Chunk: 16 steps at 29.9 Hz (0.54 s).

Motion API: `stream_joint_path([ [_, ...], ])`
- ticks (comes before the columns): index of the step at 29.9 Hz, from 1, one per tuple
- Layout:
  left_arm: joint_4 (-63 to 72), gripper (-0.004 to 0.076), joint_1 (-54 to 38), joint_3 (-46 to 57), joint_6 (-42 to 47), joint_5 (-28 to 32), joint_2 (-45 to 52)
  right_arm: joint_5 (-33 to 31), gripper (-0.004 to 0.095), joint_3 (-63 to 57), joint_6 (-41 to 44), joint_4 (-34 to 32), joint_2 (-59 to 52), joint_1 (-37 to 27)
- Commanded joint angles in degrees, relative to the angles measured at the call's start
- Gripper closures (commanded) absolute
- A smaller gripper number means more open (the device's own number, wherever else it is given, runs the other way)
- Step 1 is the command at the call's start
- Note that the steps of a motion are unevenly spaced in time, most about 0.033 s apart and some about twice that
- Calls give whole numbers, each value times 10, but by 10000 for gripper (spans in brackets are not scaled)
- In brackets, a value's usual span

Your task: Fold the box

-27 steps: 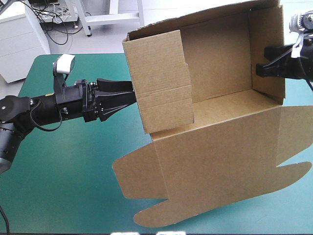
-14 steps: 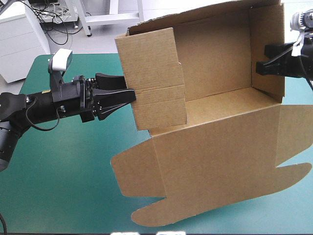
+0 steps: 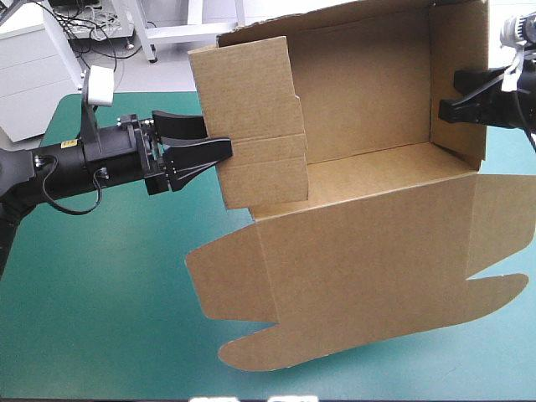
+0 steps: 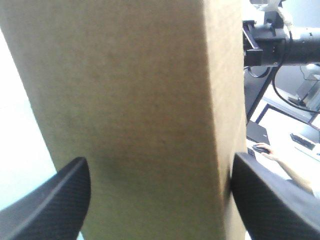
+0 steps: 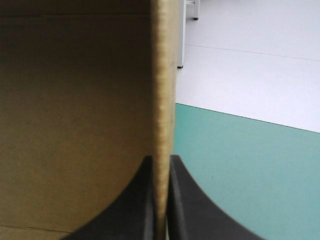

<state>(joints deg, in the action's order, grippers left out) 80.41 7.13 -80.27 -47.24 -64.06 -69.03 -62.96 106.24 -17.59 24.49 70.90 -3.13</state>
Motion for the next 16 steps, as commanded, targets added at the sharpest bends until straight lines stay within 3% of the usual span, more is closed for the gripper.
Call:
stream_joint_path([
  [1, -11, 172, 30, -35, 28, 49, 11, 51, 920, 12, 9, 39, -1, -2],
  [10, -183, 172, 139, -71, 131, 179, -12, 53, 919, 12, 9, 38, 10, -2],
  [16, -304, 173, 178, -110, 224, 216, -50, 68, 919, 12, 28, 23, 11, -2],
])
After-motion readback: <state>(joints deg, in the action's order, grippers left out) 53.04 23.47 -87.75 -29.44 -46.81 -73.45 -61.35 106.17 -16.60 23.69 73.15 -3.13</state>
